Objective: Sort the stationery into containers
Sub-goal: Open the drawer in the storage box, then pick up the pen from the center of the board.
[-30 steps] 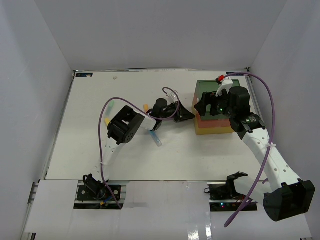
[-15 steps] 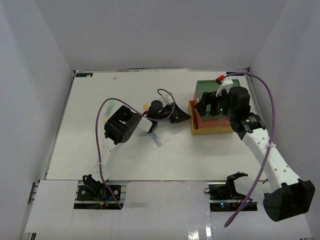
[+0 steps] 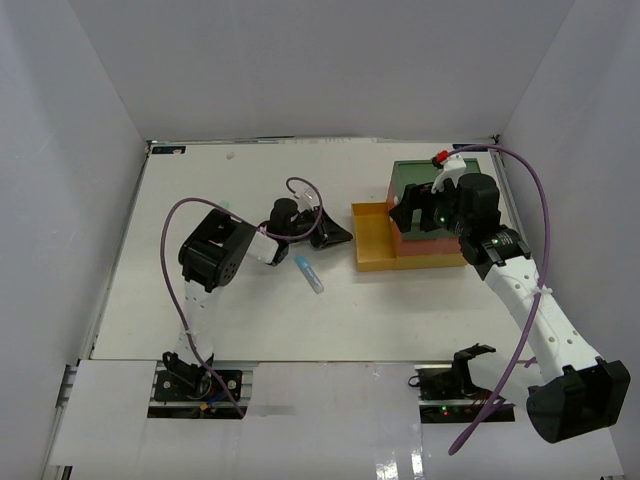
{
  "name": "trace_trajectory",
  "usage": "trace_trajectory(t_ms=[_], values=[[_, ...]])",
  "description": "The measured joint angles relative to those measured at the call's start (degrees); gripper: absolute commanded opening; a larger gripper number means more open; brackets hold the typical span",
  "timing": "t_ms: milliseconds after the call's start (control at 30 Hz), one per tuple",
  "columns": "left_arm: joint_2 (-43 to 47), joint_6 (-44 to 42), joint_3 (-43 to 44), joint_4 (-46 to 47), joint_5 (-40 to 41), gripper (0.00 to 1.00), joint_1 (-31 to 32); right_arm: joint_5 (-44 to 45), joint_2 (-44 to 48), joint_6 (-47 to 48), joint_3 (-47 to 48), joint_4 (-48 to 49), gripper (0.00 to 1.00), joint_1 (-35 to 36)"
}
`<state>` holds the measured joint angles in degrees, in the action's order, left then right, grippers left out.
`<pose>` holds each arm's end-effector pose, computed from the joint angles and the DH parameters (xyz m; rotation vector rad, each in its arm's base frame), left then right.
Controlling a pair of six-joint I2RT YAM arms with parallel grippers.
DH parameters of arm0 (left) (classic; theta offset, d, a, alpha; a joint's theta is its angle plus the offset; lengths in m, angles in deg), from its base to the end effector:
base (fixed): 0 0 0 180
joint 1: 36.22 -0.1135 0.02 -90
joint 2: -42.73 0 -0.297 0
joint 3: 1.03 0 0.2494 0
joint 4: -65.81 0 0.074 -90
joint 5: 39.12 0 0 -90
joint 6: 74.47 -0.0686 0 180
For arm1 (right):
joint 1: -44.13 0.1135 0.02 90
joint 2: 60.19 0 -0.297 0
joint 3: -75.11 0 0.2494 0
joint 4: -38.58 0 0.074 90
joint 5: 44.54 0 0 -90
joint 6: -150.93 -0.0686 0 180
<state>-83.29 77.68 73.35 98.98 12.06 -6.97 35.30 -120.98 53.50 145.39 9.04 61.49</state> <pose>0.3893 -0.2673 0.1178 -0.0854 2.2150 -1.6363 0.2388 0.0873 0.3653 -0.2879 1.9207 0.4594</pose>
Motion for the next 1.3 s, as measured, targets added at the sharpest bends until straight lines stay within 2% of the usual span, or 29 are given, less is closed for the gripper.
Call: trace_trajectory(t_ms=[200,400,467,500,533,600,633,733,900,1000,1167,1300], values=[[3.3,-3.6,-0.8,-5.1,-0.7,0.22,-1.4,0.2,0.0,0.0,0.0,0.0,0.90,0.0],[5.1,-5.9,-0.9,-11.8,-0.7,0.55,-2.6,0.2,0.0,-0.1,0.0,0.0,0.90,0.0],[7.0,-7.5,-0.7,-16.6,0.2,0.64,-2.9,0.2,0.0,0.0,0.0,0.0,0.90,0.0],[8.2,-8.1,-0.6,-19.2,0.8,0.64,-2.9,0.2,0.0,0.0,0.0,0.0,0.90,0.0],[10.2,-9.8,-0.2,-23.6,2.5,0.72,-3.0,0.4,0.1,0.0,0.0,0.0,0.90,0.0],[14.9,-13.4,0.6,-31.7,6.7,0.80,-3.1,0.5,0.2,0.0,0.0,-0.1,0.90,0.0],[17.7,-15.1,1.4,-36.3,10.0,0.88,-3.2,0.7,0.3,0.0,0.0,-0.3,0.90,0.0],[26.3,-19.3,3.3,-47.0,19.4,0.97,-3.6,1.0,1.0,0.1,0.0,-1.0,0.90,0.0],[38.6,-23.1,3.2,-61.7,35.9,0.97,-6.5,1.0,2.5,0.1,-0.1,-1.0,0.90,0.0],[42.2,-24.1,0.0,-67.0,42.1,0.93,-10.2,1.0,3.7,0.1,-0.9,-1.0,0.90,0.0],[41.9,-25.3,-7.2,-73.5,48.3,0.92,-19.2,1.0,4.5,0.1,-1.8,-1.0,0.90,0.0],[38.5,-26.1,-8.0,-75.8,50.2,0.90,-23.0,1.0,5.1,0.2,-1.9,-1.1,0.90,0.0]])
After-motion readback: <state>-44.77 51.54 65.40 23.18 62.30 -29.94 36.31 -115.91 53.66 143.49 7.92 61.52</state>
